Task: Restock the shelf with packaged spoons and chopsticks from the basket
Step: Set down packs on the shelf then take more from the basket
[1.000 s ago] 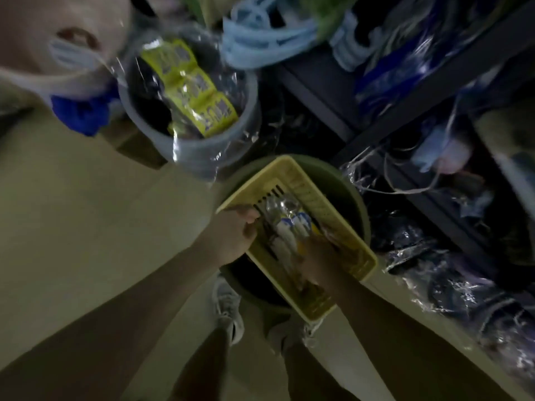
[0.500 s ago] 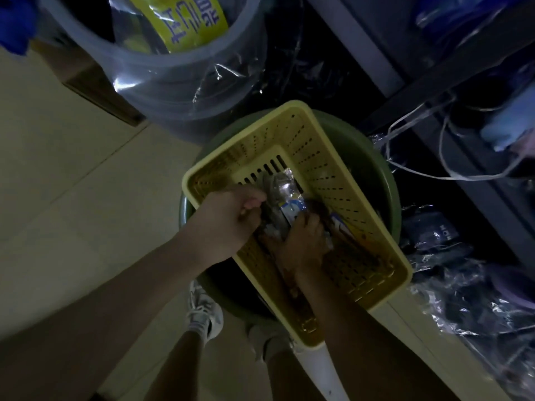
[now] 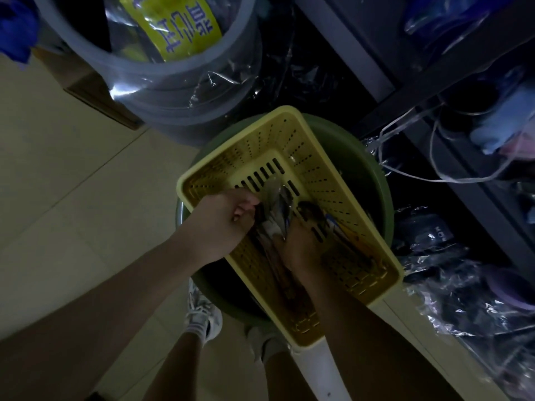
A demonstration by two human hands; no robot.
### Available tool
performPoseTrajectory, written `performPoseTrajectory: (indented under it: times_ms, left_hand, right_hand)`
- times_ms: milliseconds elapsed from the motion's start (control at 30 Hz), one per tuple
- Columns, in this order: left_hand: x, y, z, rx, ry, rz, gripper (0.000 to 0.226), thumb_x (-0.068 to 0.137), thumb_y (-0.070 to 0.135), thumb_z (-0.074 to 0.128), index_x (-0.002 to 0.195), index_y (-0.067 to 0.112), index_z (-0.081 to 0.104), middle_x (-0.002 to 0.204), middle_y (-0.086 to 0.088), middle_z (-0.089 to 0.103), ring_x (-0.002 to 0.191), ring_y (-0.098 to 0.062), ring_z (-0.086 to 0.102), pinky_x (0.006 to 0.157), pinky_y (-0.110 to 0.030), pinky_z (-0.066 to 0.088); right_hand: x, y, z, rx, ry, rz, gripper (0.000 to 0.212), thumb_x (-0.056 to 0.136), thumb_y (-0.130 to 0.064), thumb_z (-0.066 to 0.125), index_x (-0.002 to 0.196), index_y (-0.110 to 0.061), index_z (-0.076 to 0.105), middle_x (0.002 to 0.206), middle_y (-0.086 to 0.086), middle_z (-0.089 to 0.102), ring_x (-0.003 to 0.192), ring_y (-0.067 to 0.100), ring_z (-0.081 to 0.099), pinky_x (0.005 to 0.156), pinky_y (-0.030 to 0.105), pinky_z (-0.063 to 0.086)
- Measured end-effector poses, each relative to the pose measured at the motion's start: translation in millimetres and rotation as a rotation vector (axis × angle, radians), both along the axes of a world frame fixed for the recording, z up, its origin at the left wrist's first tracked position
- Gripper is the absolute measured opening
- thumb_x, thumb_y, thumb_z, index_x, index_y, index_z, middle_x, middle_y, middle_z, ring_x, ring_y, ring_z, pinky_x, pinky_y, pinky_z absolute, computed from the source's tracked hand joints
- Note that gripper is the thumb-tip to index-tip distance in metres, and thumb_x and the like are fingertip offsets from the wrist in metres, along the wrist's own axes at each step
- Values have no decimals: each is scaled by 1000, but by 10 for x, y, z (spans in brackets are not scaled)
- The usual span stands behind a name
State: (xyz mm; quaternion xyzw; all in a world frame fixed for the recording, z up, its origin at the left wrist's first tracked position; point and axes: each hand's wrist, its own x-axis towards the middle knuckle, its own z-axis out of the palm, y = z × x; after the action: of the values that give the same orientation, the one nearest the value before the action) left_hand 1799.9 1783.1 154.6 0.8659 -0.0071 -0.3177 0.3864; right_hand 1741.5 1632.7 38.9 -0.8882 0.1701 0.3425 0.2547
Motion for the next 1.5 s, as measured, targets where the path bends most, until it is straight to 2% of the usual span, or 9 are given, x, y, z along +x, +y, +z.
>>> performPoseTrajectory:
  times_ms: [200, 300, 533, 667, 733, 900, 1267, 1400, 1500]
  left_hand:
    - [-158, -99, 104, -75, 156, 49, 41, 93, 27, 46, 132, 13, 44, 129, -4, 56, 112, -11, 53, 90, -18, 36]
    - [-242, -219, 258, -328, 278, 218, 57, 89, 34, 51, 140, 27, 25, 119, 20, 52, 105, 10, 52, 86, -13, 40]
    - [-276, -333, 511, -523, 269, 677, 29, 74, 19, 72, 91, 28, 51, 90, -1, 61, 77, -2, 66, 62, -20, 53]
    - [-137, -233, 998, -494, 310, 669, 43, 70, 23, 76, 108, 20, 56, 105, -8, 67, 93, -23, 67, 84, -45, 55]
    - [-63, -166, 1327, -526, 348, 622, 49, 66, 31, 73, 112, 22, 57, 106, -7, 69, 97, -28, 67, 87, -52, 52]
    - [-30, -122, 2129, -610, 330, 549, 36, 82, 5, 60, 118, 7, 54, 105, -17, 67, 87, -29, 66, 73, -34, 55]
    - [-44, -734, 4354, -843, 112, -5, 34, 72, 12, 71, 94, 36, 61, 90, 6, 67, 87, -17, 63, 84, -35, 48]
    - [-105, -1178, 5014, -922, 120, -131, 22, 81, 7, 62, 85, 28, 58, 62, 8, 66, 52, -8, 65, 49, -23, 51]
    - [-130, -1559, 5420, -982, 174, -177, 16, 74, 15, 65, 85, 25, 61, 61, 6, 64, 50, -9, 62, 49, -21, 52]
  right_hand:
    - [-86, -200, 627, 337, -64, -277, 39, 89, -26, 57, 126, -19, 45, 111, 2, 60, 93, 14, 63, 62, 16, 47]
    - [-36, -196, 954, 430, -136, -275, 35, 86, -22, 61, 118, -18, 47, 98, 0, 61, 73, 4, 61, 52, 14, 46]
    - [15, 11, 1683, 765, -112, -250, 56, 80, -20, 69, 121, -41, 36, 117, -14, 58, 105, -4, 60, 87, 26, 54]
    - [53, 48, 2218, 1018, -11, -391, 51, 92, -8, 53, 117, -50, 37, 106, -45, 55, 99, -24, 54, 81, 6, 47]
    - [115, -3, 2557, 1075, -11, -512, 40, 95, -12, 46, 121, -43, 44, 115, -32, 58, 101, -16, 58, 81, 9, 48]
    - [116, -95, 3355, 1039, -59, -641, 47, 92, 0, 50, 135, -18, 42, 126, 0, 58, 104, 14, 62, 76, 19, 54]
    - [-470, -632, 5604, 712, -838, -692, 43, 89, -1, 56, 111, -38, 54, 106, -8, 68, 96, 11, 65, 82, 25, 53]
    - [-609, -1143, 6326, 552, -1083, -742, 38, 90, -1, 54, 117, -26, 50, 97, -5, 66, 80, 2, 64, 75, 18, 53]
    - [-653, -1595, 6735, 418, -1210, -807, 33, 89, -4, 56, 118, -19, 52, 86, -7, 66, 68, -1, 62, 68, 16, 52]
